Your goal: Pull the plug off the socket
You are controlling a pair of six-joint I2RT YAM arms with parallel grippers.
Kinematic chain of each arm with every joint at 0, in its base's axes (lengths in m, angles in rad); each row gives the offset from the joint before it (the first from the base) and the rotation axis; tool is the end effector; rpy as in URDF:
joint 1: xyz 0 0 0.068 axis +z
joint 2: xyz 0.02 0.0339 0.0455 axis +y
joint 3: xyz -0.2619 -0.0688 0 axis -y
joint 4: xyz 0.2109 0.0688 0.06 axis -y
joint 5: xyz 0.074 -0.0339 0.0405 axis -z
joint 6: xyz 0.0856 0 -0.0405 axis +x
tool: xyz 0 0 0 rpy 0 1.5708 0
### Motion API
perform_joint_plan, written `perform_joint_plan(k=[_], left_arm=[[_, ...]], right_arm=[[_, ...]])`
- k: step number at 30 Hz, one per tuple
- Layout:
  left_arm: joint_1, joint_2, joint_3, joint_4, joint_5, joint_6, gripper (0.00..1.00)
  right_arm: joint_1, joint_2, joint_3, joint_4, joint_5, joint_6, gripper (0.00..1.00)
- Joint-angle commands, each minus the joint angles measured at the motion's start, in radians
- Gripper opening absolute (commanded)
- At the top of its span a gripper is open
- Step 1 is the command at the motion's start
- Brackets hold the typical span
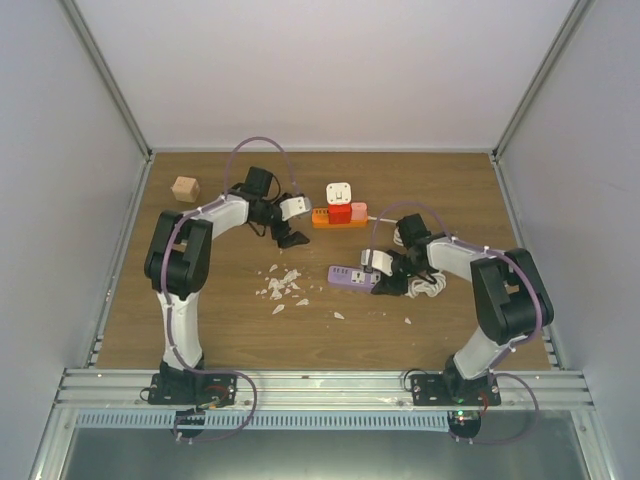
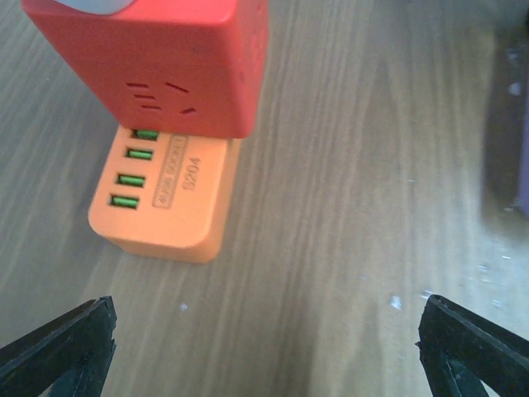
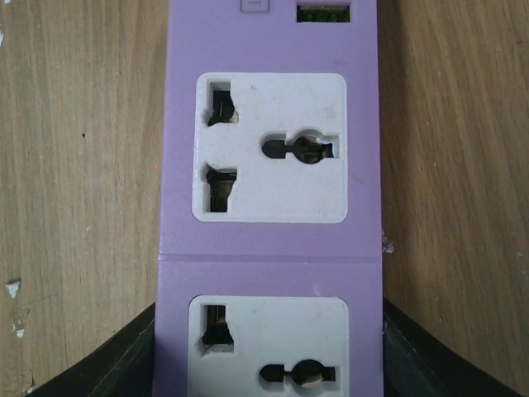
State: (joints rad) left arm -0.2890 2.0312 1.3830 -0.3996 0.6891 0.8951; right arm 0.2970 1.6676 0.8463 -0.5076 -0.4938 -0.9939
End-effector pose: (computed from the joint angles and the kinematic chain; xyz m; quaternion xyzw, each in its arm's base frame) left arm 0.3781 -0.1692 0.1473 0.5799 0.7057 -0.2388 0.3296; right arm 0.2451 0.1174 0.1156 -0.6026 0.7512 0.1881 0.1928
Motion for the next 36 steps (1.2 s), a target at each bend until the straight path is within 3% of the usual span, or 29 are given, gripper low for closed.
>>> perform_joint_plan(k=[1, 13, 20, 36], left_arm=[[-0.029, 0.079, 0.093, 0.033, -0.048, 0.083, 0.99], [-0.056, 0.194, 0.221, 0.048, -0.088, 0.072, 0.98], [-0.072, 0.241, 0.269, 0.005, -0.064, 0.1, 0.93], [-0.07, 0.199, 0.173, 0.065, -0.094, 0.075, 0.54]], right_arm=[[-0.029, -0.028, -0.023, -0.032, 0.008, -0.022, 0.46], [-0.063, -0.058, -0.039, -0.047, 0.011, -0.04, 0.46], [-0.106, -0.051, -0.037, -0.055, 0.01, -0.057, 0.45], [-0.199, -0.026, -0.012, -0.063, 0.019, -0.082, 0.45]])
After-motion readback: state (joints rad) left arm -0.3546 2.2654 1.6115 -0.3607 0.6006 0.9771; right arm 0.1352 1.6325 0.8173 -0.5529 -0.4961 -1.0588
